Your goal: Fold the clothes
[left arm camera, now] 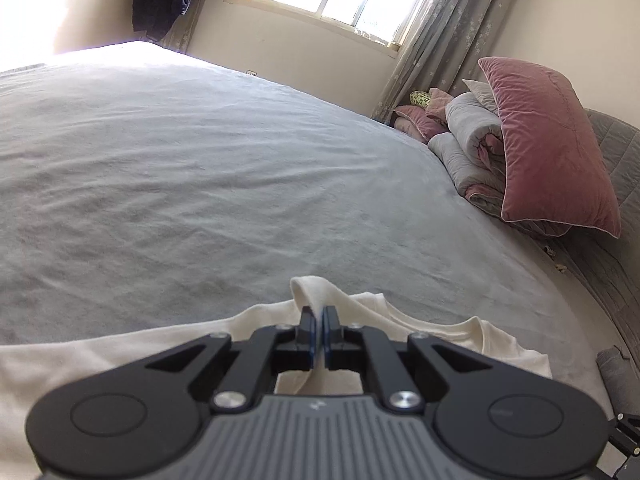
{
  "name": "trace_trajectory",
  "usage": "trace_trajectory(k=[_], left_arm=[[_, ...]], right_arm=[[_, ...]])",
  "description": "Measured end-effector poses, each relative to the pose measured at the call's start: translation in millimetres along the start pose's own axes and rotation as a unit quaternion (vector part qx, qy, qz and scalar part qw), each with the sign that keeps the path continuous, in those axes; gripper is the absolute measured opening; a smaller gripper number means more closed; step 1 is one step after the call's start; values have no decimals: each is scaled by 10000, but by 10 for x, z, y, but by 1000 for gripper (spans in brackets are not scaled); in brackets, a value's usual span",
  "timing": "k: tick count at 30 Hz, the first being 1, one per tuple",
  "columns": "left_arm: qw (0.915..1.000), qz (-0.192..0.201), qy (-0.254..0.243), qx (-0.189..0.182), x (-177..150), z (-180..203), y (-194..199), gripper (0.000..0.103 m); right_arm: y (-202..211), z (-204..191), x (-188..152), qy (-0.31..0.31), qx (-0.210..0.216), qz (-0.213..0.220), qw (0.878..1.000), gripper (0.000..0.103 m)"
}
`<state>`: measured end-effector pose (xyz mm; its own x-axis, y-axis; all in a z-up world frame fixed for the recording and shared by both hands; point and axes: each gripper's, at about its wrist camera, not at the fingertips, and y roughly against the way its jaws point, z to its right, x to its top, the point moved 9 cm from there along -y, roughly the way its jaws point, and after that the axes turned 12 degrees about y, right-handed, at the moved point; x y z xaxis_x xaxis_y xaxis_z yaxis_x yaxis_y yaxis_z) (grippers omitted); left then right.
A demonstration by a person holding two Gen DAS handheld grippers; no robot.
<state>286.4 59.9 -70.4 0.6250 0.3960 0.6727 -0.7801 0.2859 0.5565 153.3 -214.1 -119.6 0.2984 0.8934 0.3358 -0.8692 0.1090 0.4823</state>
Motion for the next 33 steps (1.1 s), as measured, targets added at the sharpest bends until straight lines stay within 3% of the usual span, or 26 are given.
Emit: trace_trajectory(k=[5, 6, 7, 9, 13, 17, 22, 23, 25, 26, 31, 32, 33], left_arm=[[9979, -426, -174, 450, -183, -186, -166, 8], [9981, -411, -175, 424, -190, -210, -140, 13], [9983, -366, -155, 419, -172, -230, -105, 18], [9988, -185, -166, 424, -110, -249, -21, 24], [9994, 156, -251, 200, -10, -176, 129, 24], [9989, 93, -388, -243, -112, -30, 97, 24], [9980, -90, -541, -317, -334, -51, -53, 24], [9979, -118, -556, -325, -369, -70, -78, 24], [9975, -166, -589, -346, -434, -108, -122, 24], [9973, -154, -612, -376, -449, -119, -125, 24], [9980, -131, -455, -423, -403, -171, -100, 24], [9983, -117, -396, -407, -383, -181, -88, 24], [9986, -104, -337, -391, -363, -192, -76, 24]], right_arm=[[-9, -125, 21, 114, 463, -42, 9989, 11], [15, -98, 11, 5, 562, -11, 9984, 17], [44, -53, -1, -158, 674, 35, 9976, 18], [105, 84, -29, -619, 905, 153, 9939, 37], [92, 493, -106, -1870, 1170, 326, 9748, 38], [-243, 831, -245, -3319, 1326, 216, 9337, 38], [-814, 965, -443, -4816, 1580, -35, 8620, 38], [-903, 970, -471, -5035, 1606, -70, 8489, 35], [-1025, 947, -489, -5329, 1689, -95, 8291, 13], [-1054, 937, -485, -5349, 1652, -113, 8285, 9], [-1099, 911, -434, -5018, 1134, -258, 8571, 5], [-1106, 906, -423, -4949, 1030, -286, 8624, 5], [-1080, 917, -412, -4861, 946, -294, 8682, 13]])
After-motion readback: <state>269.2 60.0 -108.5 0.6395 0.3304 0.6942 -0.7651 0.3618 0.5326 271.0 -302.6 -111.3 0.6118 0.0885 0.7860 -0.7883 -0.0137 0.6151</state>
